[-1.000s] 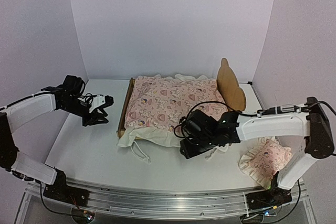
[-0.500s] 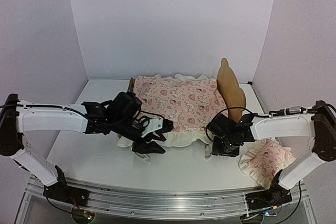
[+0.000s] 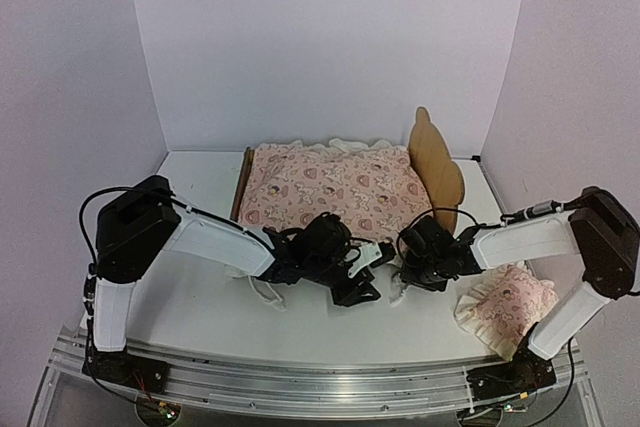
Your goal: Set up the pet bed
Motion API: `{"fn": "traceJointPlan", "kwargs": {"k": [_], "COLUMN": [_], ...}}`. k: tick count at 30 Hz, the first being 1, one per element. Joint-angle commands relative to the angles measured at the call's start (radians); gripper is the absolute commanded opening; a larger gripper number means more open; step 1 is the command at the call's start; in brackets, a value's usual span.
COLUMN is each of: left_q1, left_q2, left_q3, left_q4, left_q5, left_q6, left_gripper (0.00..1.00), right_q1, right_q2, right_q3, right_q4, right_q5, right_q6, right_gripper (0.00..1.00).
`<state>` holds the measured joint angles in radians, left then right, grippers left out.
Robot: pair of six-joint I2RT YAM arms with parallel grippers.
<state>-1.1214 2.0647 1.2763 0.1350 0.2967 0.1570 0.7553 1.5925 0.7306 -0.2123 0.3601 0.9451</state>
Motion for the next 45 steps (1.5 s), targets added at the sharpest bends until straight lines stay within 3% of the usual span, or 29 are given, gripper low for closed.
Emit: {"fn": "traceJointPlan", "kwargs": {"k": [1, 4, 10, 19, 24, 31, 35, 39, 43, 45], "left_q1": [-0.008, -0.015, -0.022, -0.036, -0.036, -0.037, -0.035, -0.02, -0.011, -0.012], "left_q2": [0.069, 0.119, 0.236, 0.344, 0.369, 0.383, 0.362, 0.29, 0.216, 0.208], "left_q3": [0.107, 0.149, 0.272, 0.37, 0.375, 0.366, 0.377, 0.357, 0.295, 0.302], "left_q4": [0.081, 0.096, 0.083, 0.069, 0.055, 0.014, -0.041, -0.146, -0.179, -0.202], "left_q5": [-0.108, -0.167, -0.258, -0.325, -0.354, -0.311, -0.3, -0.21, -0.124, -0.096], "left_q6": [-0.059, -0.072, -0.093, -0.114, -0.11, -0.119, -0.11, -0.098, -0.082, -0.08], "left_gripper": [0.5, 0.49, 0.5, 0.5, 0.37, 0.0, 0.0, 0.0, 0.0, 0.0], "right_q1": [-0.023, -0.024, -0.024, -0.024, -0.024, -0.023, -0.006, 0.047, 0.081, 0.082], "right_q2": [0.058, 0.052, 0.032, -0.216, -0.257, -0.236, -0.206, -0.143, -0.034, 0.017], "right_q3": [-0.018, -0.022, 0.017, -0.006, -0.03, -0.056, -0.08, -0.064, -0.024, -0.026], "right_q4": [-0.005, -0.061, -0.153, -0.225, -0.231, -0.185, -0.102, -0.055, -0.056, -0.058], "right_q5": [-0.103, -0.111, -0.148, -0.129, -0.15, -0.203, -0.207, -0.169, -0.133, -0.114], "right_q6": [-0.047, -0.097, -0.169, -0.158, -0.128, -0.057, -0.002, 0.022, 0.014, 0.018], "right_gripper": [0.25, 0.18, 0.25, 0.34, 0.38, 0.46, 0.58, 0.6, 0.55, 0.43]}}
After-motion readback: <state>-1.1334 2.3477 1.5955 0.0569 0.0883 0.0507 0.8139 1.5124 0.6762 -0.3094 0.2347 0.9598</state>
